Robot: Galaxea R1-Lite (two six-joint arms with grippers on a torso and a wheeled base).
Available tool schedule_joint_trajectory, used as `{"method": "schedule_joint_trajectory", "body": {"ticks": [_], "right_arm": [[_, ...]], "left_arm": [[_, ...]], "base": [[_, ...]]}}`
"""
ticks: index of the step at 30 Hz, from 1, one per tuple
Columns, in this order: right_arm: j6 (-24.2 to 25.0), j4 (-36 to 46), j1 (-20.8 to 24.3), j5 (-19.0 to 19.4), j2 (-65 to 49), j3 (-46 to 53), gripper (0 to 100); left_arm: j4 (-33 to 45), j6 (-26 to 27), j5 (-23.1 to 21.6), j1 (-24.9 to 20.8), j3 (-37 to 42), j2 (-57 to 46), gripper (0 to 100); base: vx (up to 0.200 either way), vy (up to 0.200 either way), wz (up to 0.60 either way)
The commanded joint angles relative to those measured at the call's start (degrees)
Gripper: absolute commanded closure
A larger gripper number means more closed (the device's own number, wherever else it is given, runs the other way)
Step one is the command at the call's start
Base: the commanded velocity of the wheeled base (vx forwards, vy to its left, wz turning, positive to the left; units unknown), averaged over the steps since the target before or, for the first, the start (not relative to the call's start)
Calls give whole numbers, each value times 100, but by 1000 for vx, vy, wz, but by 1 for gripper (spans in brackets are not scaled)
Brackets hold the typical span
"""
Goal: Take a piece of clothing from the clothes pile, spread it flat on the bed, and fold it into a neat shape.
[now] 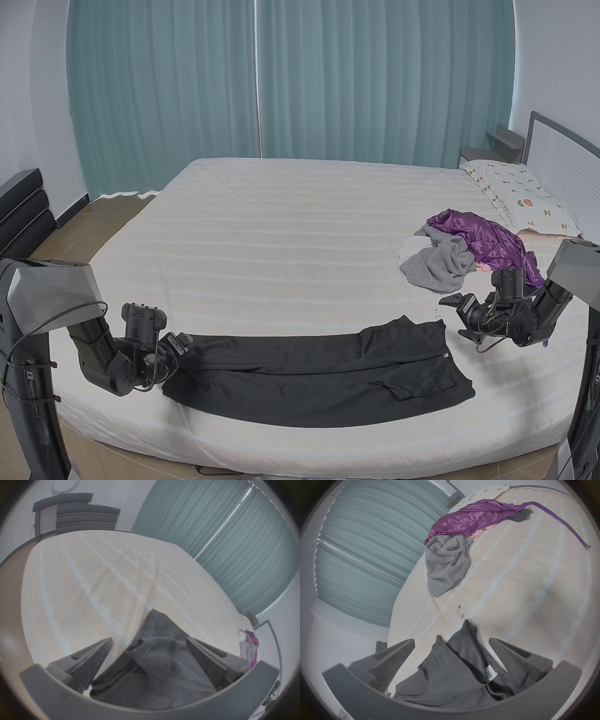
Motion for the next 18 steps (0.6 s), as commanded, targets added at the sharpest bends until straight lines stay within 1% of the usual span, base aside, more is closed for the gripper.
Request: {"method": "schedule_joint_trajectory", "body": {"ticks": [1,2,3,8,9,13,18], "right_arm": [[1,-7,14,-18,-85,166,0],[1,-7,14,-18,-93,175,0],[1,2,58,-45,-181,254,0],[-26,11,225,-150,-304,465,0],[-26,64,348,-265,-366,509,0],[-26,90,576,-572,-375,579,0],[-26,152,726,-643,-357,737,0]], "left_arm": [[-7,-29,274,-55,-183,427,100],[-7,-29,283,-55,-191,435,100],[-16,-38,406,-37,-235,409,100],[-25,-169,529,-20,-244,189,100],[-7,-178,547,-2,-218,-39,100],[11,-169,565,-37,-130,-312,100],[37,-169,573,-37,-139,-443,100]], "base": [[0,0,0],[0,0,0],[0,0,0],[0,0,0],[0,0,0],[0,0,0],[0,0,0]]}}
